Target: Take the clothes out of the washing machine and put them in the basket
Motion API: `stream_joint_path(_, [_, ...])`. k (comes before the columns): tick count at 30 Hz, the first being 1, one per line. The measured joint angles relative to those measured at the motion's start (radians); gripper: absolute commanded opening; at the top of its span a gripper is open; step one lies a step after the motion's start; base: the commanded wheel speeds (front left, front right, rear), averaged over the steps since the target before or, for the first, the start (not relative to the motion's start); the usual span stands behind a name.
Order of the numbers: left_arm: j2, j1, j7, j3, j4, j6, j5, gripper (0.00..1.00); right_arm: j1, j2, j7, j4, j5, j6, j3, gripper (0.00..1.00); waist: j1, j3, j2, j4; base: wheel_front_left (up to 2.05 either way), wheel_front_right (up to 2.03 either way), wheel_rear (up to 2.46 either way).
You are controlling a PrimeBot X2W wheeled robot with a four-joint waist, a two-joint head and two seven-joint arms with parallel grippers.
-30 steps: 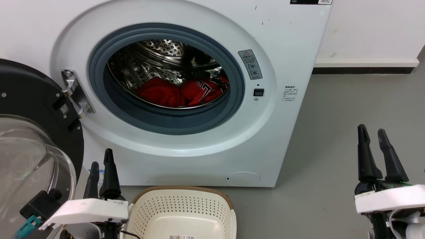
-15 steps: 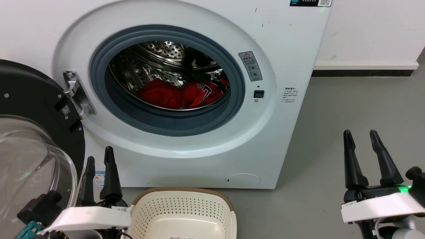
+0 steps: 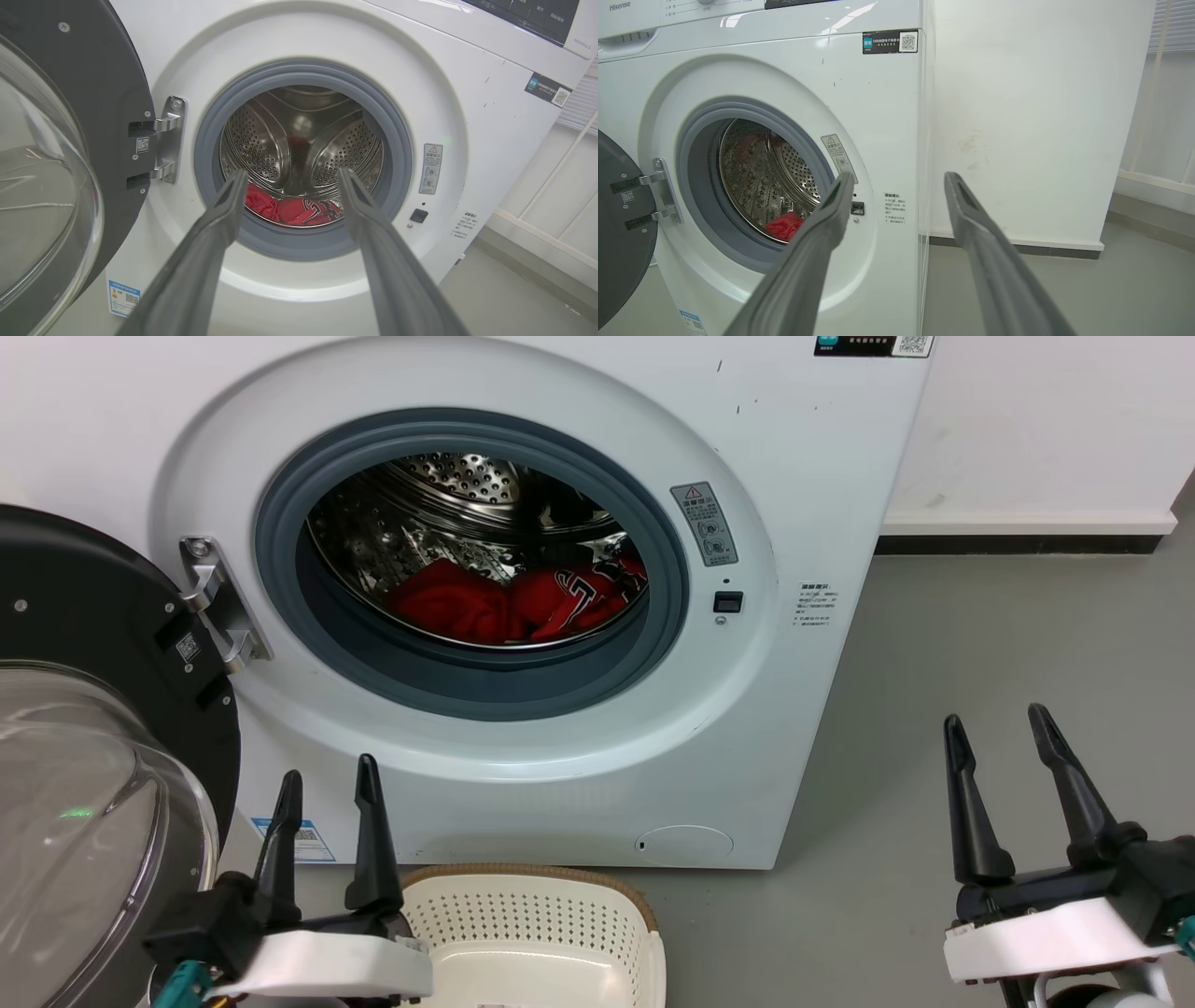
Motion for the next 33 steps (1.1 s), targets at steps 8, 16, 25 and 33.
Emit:
stream_joint_path(8, [0.029, 0.010, -0.019, -0.057, 0.028, 0.060, 0.069, 1.00, 0.021, 0.000, -0.018, 0.029, -0.067, 0.000, 0.003, 1.00, -0.0001, -0.005, -0.0001, -0.001, 0.00, 0.00, 0.00])
stream_joint_path(16, [0.041, 0.021, -0.037, -0.087, 0.049, 0.070, 0.130, 1.00, 0.036, -0.001, -0.035, 0.064, -0.146, 0.000, 0.018, 1.00, -0.0001, -0.011, 0.0000, 0.000, 0.00, 0.00, 0.00])
stream_joint_path(25, [0.045, 0.036, -0.056, -0.109, 0.092, 0.067, 0.208, 1.00, 0.043, -0.001, -0.053, 0.089, -0.246, 0.000, 0.035, 1.00, -0.0001, -0.016, 0.0000, 0.000, 0.00, 0.00, 0.00])
stream_joint_path(33, [0.055, 0.041, -0.070, -0.128, 0.101, 0.090, 0.278, 1.00, 0.057, -0.001, -0.070, 0.099, -0.262, 0.000, 0.040, 1.00, -0.0001, -0.022, -0.0001, 0.001, 0.00, 0.00, 0.00])
